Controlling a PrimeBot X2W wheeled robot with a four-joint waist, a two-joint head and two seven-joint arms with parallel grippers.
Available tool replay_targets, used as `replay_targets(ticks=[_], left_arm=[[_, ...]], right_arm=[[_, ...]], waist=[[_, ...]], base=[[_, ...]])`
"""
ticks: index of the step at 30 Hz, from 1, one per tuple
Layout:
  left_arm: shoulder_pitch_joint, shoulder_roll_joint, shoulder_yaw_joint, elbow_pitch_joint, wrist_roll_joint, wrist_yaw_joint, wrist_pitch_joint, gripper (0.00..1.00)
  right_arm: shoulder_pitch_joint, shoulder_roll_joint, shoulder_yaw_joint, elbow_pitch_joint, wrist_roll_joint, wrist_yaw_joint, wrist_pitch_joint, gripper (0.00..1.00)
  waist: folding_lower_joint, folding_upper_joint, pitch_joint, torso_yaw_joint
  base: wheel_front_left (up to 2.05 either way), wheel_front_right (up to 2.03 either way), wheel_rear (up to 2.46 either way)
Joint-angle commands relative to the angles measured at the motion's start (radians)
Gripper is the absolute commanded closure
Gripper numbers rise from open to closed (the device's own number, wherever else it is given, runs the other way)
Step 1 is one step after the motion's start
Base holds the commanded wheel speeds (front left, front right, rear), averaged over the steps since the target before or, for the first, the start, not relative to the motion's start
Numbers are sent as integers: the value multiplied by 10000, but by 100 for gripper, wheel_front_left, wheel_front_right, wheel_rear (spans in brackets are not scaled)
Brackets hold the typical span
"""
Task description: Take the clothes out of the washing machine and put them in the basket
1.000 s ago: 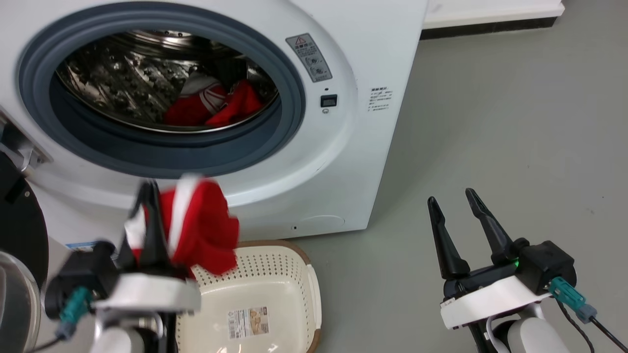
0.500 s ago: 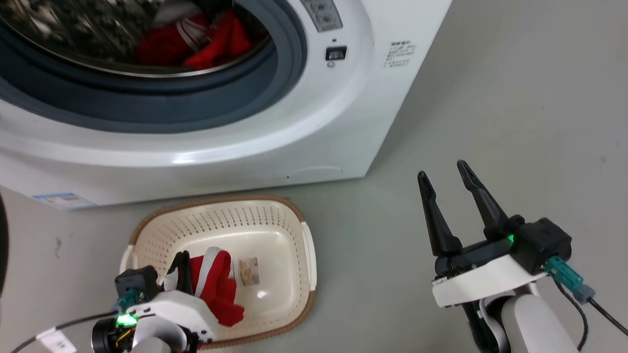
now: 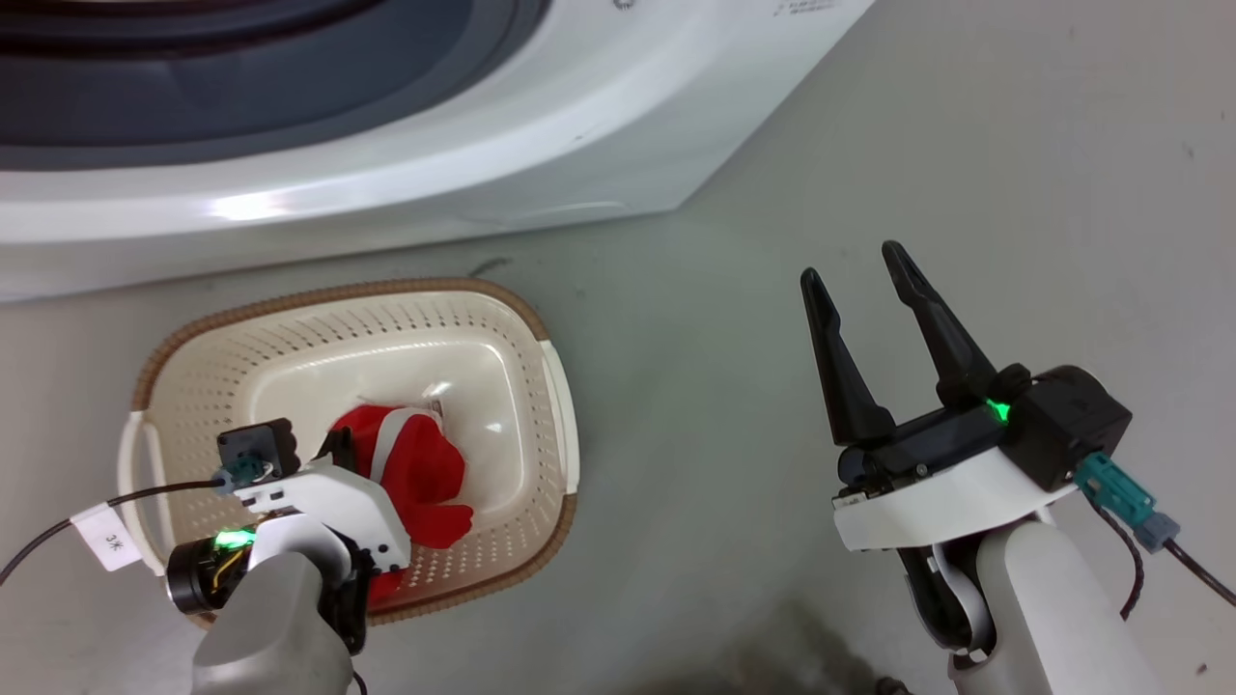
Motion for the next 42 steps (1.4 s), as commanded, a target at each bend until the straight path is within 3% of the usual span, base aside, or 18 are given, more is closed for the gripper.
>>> replay_targets(ticks=[1, 3, 5, 6, 7, 14, 26, 36, 42], left_arm=[[-181, 108, 52, 199, -51, -5, -48, 100], [-359, 203, 58, 580, -95, -151, -57, 100], [-444, 251, 119, 865, -136, -196, -65, 53], [-454, 281, 119, 997, -135, -225, -68, 5], [-458, 300, 90, 1112, -113, -262, -71, 0], [122, 156, 81, 982, -38, -544, -65, 0], [2065, -432, 666, -1980, 485, -764, -57, 0], [2739, -790, 1325, -4909, 1231, -770, -59, 0], [2163, -809, 1662, -6087, 1738, -611, -59, 0]], right_arm=[[-207, 9, 36, -48, 98, -3, -53, 0], [-310, 9, 74, -101, 138, -3, -48, 0], [-362, 9, 72, -121, 183, -3, -50, 0], [-364, 8, 39, -102, 207, -3, -51, 0], [-346, 9, 1, -70, 211, -3, -51, 0], [45, 6, -259, 271, -27, -3, -50, 0], [1068, 6, -697, 655, -438, -3, -51, 0], [1518, 6, -981, 488, -542, -3, -7, 0], [1594, 6, -1034, 249, -604, -3, 111, 0]], waist=[[-2, 0, 471, -238], [-2, 0, 623, -308], [-2, 0, 672, -334], [-2, 0, 660, -335], [-2, 0, 602, -322], [-2, 0, -746, 24], [-2, 0, -3437, 522], [-2, 0, -4052, 758], [-2, 0, -4034, 695]], base=[[0, 0, 0], [0, 0, 0], [0, 0, 0], [0, 0, 0], [0, 0, 0], [0, 0, 0], [0, 0, 0], [0, 0, 0], [0, 0, 0]])
